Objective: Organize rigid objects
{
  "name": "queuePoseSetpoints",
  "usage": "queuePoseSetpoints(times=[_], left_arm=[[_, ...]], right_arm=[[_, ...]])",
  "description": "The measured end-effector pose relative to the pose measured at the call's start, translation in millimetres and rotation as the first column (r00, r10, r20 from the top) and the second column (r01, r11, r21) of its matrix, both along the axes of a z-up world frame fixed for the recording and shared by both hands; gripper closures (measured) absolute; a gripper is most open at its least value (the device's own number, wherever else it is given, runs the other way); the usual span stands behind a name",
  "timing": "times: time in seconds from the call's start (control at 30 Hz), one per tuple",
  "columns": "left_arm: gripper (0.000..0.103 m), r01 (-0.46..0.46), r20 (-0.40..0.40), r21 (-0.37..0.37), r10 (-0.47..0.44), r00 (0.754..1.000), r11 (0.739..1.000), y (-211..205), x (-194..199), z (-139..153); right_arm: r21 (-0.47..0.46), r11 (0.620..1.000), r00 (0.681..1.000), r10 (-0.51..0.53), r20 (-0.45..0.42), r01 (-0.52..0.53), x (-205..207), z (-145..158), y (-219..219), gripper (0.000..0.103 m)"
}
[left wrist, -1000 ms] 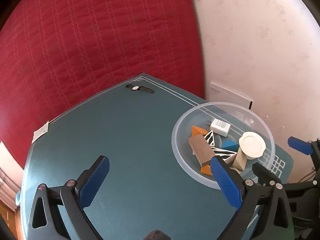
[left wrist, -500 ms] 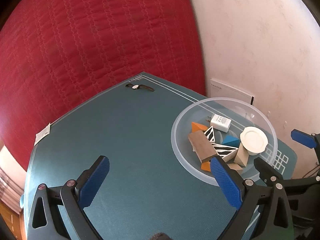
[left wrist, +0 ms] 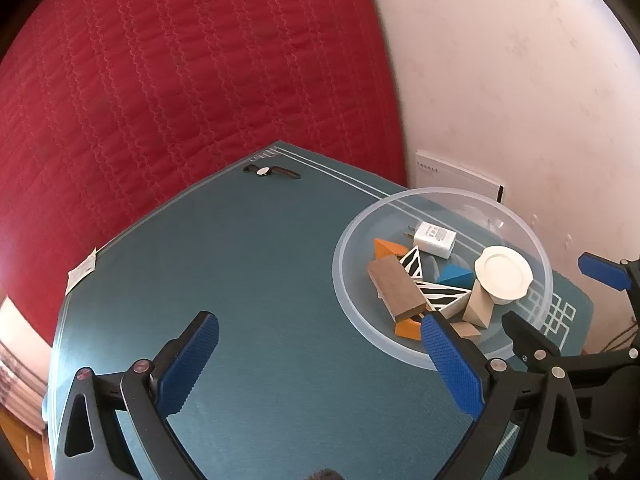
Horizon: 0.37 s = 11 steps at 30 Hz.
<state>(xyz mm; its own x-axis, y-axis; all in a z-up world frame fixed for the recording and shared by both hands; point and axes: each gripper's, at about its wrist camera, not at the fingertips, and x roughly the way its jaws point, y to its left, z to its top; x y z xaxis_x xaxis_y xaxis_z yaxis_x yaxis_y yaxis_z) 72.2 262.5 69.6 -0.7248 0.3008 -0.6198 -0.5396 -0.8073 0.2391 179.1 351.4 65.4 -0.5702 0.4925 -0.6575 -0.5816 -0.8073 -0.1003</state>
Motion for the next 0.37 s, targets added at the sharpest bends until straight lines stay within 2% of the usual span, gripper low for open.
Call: queuePoseSetpoints(times=[0.37], left_arm=[[0.000, 0.008, 0.010, 0.000, -0.008, 1.000, 1.000, -1.0, -0.4, -2.8]], right_arm=[[-0.002, 1.000, 1.000, 0.002, 0.009, -0.002, 0.9, -2.3, 0.2, 0.008]])
